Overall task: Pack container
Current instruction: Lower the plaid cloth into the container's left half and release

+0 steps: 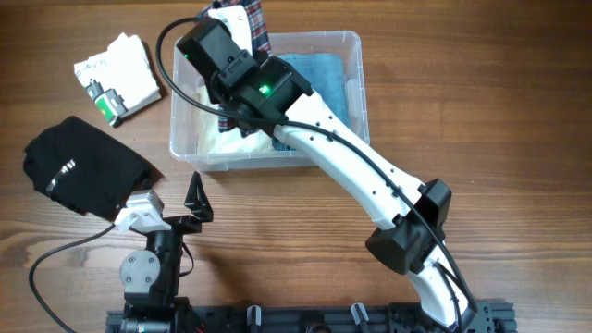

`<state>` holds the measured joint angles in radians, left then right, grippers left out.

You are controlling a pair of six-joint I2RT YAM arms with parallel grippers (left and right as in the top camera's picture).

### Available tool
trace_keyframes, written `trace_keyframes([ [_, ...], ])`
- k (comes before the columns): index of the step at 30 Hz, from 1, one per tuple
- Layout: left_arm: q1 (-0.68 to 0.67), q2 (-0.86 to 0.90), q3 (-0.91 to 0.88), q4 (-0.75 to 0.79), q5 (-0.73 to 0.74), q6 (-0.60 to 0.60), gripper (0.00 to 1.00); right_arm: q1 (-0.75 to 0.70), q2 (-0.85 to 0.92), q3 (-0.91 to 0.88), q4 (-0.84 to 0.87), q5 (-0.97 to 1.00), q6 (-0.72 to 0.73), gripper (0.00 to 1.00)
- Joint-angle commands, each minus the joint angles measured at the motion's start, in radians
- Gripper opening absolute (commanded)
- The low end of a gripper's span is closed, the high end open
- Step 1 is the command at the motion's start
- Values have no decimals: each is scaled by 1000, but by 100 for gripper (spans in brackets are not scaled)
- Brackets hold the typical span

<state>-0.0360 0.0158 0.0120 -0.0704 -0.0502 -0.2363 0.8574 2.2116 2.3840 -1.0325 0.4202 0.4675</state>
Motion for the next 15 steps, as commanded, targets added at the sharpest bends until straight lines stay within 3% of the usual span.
trace_keyframes([
  [1, 6, -2, -6, 3, 8, 24, 100, -18, 1, 18, -2, 32, 4, 4],
  [15, 6, -2, -6, 3, 8, 24, 100, -19, 183, 18, 80, -170, 85, 4],
])
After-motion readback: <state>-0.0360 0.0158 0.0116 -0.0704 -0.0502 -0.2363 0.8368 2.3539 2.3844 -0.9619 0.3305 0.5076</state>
